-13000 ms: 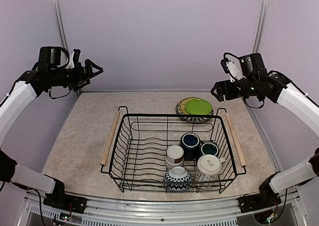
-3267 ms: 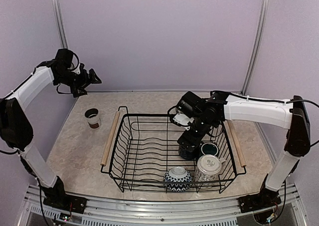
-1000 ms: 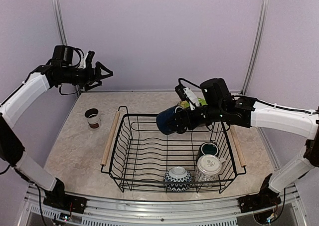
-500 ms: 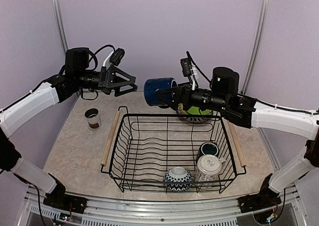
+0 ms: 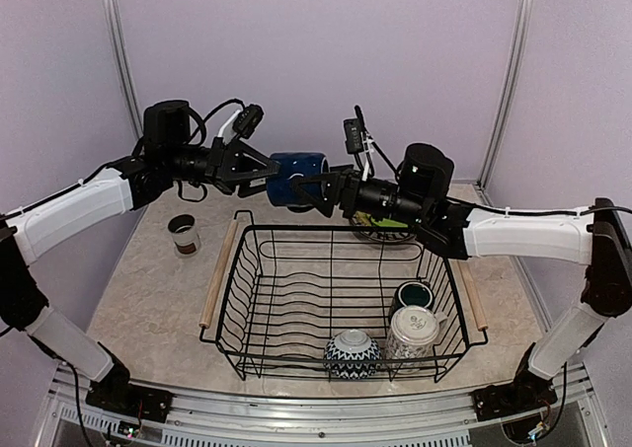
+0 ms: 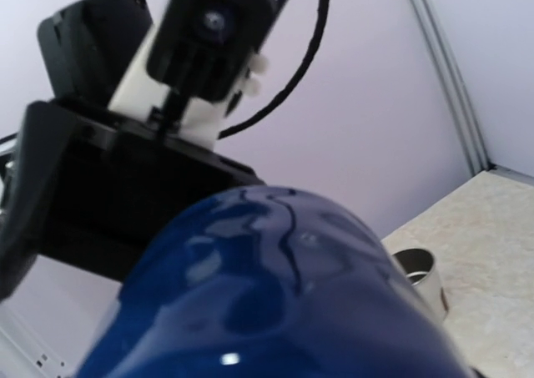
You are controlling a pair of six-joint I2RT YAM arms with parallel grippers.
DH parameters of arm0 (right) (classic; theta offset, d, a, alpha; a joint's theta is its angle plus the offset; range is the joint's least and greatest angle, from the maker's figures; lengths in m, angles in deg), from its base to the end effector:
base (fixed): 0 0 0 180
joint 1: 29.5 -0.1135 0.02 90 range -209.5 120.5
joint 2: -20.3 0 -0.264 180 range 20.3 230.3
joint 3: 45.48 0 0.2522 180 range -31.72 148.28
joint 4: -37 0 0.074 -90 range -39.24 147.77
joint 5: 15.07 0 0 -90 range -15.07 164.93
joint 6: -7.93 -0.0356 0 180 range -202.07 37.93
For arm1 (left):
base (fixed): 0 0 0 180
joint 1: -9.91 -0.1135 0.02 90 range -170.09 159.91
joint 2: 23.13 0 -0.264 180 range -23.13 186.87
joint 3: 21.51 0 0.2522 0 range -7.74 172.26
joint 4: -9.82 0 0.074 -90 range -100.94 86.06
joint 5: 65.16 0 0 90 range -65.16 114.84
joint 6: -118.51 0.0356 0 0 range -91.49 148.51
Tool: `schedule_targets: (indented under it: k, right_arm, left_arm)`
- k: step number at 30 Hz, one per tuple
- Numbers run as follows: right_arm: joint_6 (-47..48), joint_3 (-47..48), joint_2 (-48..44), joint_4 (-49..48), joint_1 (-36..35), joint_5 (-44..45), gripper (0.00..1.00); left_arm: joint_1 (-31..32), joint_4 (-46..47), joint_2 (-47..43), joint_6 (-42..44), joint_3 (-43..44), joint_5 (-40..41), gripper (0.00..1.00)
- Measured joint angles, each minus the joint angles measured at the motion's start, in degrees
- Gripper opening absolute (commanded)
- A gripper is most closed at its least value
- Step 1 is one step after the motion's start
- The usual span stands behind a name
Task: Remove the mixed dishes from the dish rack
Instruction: Pass from the right arm to the left
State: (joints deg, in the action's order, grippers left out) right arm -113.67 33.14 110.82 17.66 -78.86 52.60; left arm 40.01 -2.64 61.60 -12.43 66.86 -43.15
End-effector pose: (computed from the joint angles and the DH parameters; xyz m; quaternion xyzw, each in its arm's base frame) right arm 0.2341 0.2935 0.3393 -0.2437 0.6170 0.5758 0.4779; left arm 0.2722 -0.1959 0.3790 0.3027 0.6611 -0.6590 0.1924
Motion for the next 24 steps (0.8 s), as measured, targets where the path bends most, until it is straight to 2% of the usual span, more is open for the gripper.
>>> schedule_targets:
  k: [2,6,9,13,14,16,20,22,24]
  right_arm:
    - [-0.76,0.00,1.36,-1.70,-0.02,-0.48,0.00]
    - [-1.90,0.00,3.28,-5.77,-0.22,-1.33,0.00]
    - [-2.12,0.00,3.58,-8.39,-0.81,-1.18,0.00]
    - [-3.21,0.00,3.93,-10.47,-1.07,-1.09,0.00]
    - [-4.92,0.00,4.11,-11.10,-1.09,-1.18,0.01]
    - [-6.03,0.00,4.17,-11.74,-1.16,-1.68,0.22]
    - [-6.12,-0.81,4.09,-13.33,-1.16,-1.01,0.74]
    - [-6.14,-1.86,3.74,-13.90,-1.29,-0.33,0.96]
    - [-5.92,-3.02,2.86,-13.66,-1.66,0.68,1.00]
  left_arm:
    - [0.07,1.20,0.04,-0.98,-0.24,-0.48,0.44]
    - [0.07,4.55,0.50,-3.08,-1.01,-1.38,0.35]
    - [0.33,6.27,1.38,-4.81,-1.14,-2.49,0.22]
    - [0.28,8.59,2.12,-4.76,-1.14,-3.93,0.00]
    - [0.20,10.16,2.12,-3.65,-1.14,-4.42,0.00]
    - [0.20,11.72,2.12,-2.47,-1.03,-5.14,0.00]
    - [0.42,11.41,1.70,-1.77,-1.05,-4.85,0.00]
    - [0.66,9.92,1.55,-0.81,-1.07,-4.46,0.00]
    - [0.90,8.04,1.14,0.33,-1.07,-3.67,0.00]
